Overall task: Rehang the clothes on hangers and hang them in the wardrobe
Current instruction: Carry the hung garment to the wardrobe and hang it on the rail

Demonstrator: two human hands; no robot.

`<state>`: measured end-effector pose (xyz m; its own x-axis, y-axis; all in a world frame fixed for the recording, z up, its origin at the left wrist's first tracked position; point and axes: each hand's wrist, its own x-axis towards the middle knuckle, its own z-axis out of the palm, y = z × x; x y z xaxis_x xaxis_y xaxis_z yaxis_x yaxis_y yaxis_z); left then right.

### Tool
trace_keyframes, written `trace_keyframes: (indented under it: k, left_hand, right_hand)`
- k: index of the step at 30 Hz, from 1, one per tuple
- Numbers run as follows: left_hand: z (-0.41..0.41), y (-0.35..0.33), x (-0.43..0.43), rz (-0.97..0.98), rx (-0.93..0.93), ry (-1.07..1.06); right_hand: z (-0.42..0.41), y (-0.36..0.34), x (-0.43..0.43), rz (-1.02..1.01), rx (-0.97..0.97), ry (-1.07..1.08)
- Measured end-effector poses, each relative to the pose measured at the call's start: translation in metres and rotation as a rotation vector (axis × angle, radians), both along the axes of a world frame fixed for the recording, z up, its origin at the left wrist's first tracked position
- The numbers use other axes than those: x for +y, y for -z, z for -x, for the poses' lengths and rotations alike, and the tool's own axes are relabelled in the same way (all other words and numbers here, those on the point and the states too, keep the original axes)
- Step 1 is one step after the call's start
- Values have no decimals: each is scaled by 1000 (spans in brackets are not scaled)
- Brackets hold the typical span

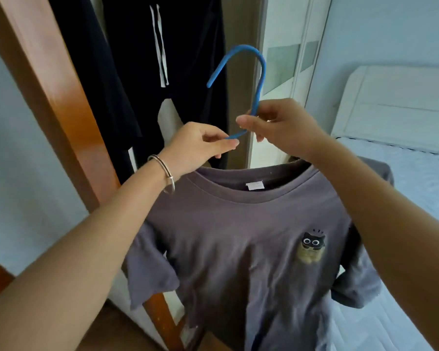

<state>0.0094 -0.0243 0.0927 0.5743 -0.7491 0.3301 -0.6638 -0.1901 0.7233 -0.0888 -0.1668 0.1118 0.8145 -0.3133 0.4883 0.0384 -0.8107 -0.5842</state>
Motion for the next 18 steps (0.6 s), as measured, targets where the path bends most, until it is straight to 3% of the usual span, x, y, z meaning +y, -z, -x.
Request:
trace_keyframes:
  k: [8,15,18]
  left_hand:
    - [-48,25,-72,97,-43,122]
    - [-114,24,-125,193,-112,-6]
    - [-152,15,-156,239,-159,-88]
  right_hand:
    - [-1,12,-60,-86,240,123]
    - [-33,43,-145,25,299,310]
    - [-65,42,-195,-60,284,284]
